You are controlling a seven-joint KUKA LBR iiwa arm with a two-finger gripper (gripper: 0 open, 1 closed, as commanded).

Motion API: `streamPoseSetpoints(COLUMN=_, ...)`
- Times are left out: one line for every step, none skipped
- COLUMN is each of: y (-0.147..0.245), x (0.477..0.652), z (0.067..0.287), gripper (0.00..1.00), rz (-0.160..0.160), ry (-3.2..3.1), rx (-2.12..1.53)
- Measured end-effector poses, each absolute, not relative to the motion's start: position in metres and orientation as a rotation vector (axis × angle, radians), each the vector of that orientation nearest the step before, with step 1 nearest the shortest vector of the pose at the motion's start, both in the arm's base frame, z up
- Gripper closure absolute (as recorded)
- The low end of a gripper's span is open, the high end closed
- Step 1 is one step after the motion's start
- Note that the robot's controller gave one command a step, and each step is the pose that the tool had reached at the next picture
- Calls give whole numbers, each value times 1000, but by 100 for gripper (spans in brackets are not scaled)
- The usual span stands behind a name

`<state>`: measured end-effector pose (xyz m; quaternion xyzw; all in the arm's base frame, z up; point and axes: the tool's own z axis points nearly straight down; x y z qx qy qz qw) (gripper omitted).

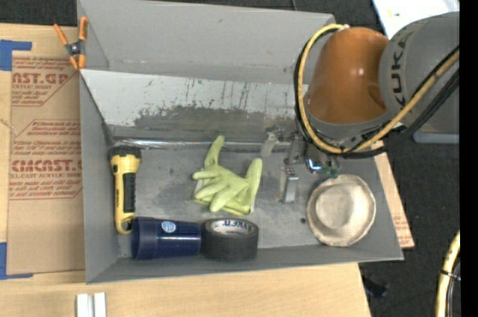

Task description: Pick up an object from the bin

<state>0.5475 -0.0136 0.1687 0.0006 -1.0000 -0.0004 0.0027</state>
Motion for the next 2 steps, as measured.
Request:
streamPoseSetpoints(y=-14, x=549, z=172, gripper=0, rz=0, ry=-3143, rx=2)
streamPoseSetpoints(y=-11, x=549, z=115, gripper=0, rz=1, ry=-3147, rx=108)
